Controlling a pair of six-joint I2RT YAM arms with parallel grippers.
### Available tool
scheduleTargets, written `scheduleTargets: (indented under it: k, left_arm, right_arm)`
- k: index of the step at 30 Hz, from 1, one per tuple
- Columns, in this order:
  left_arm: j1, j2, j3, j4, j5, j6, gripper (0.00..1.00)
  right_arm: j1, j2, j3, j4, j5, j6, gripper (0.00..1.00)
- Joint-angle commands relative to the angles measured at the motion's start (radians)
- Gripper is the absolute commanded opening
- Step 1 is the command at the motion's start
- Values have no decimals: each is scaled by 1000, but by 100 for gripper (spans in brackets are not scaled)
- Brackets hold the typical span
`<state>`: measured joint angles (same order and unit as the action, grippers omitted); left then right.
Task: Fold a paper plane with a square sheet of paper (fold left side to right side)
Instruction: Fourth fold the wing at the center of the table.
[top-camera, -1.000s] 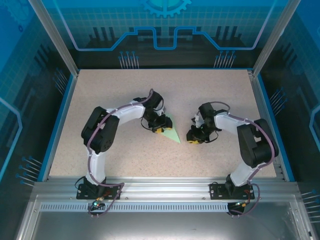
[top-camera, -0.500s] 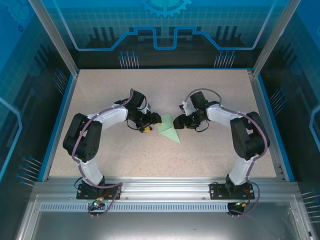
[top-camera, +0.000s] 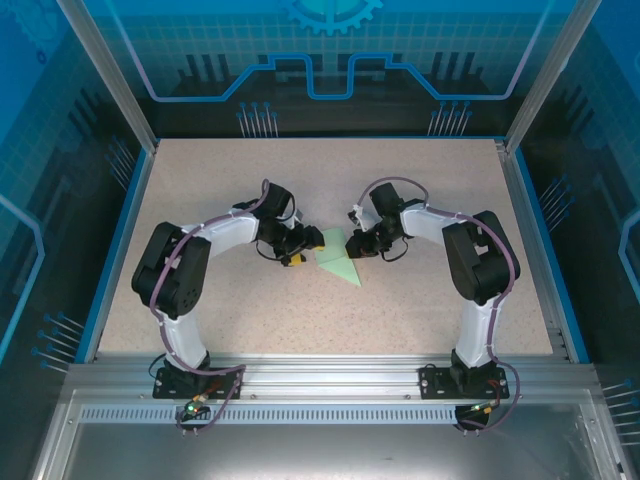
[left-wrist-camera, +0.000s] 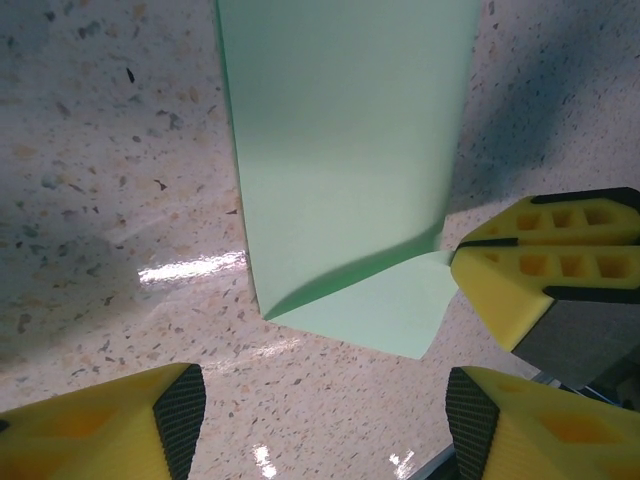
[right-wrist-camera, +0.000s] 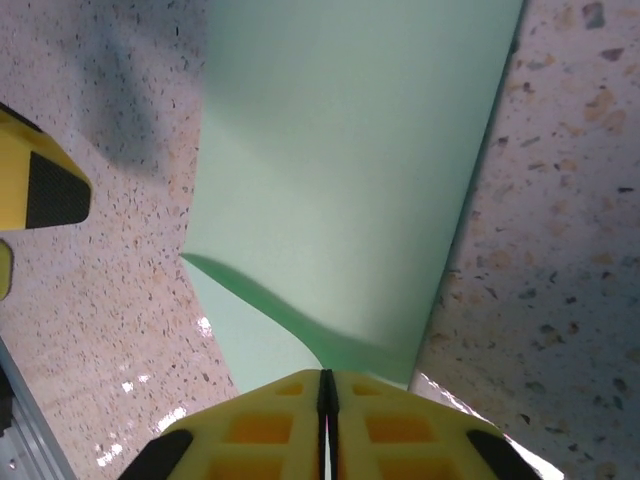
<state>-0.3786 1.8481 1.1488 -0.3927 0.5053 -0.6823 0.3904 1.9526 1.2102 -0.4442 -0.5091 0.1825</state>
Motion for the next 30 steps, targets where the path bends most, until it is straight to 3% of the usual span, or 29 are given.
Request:
scheduleTargets:
  k: [1, 19, 25, 30]
  left_arm:
    - [-4, 22, 6, 3, 27, -13, 69]
    - [-46, 112, 101, -3, 50, -23, 67]
    - [-58, 136, 131, -1, 48, -34, 55]
    - [-65, 145, 153, -9, 36, -43, 32]
  right_arm:
    - [0, -13, 10, -5, -22, -10, 8]
    - [-33, -37, -20, 9, -27, 7, 6]
    - [-33, -32, -20, 10, -34, 10, 7]
    - [-33, -43, -22, 5, 0, 9, 11]
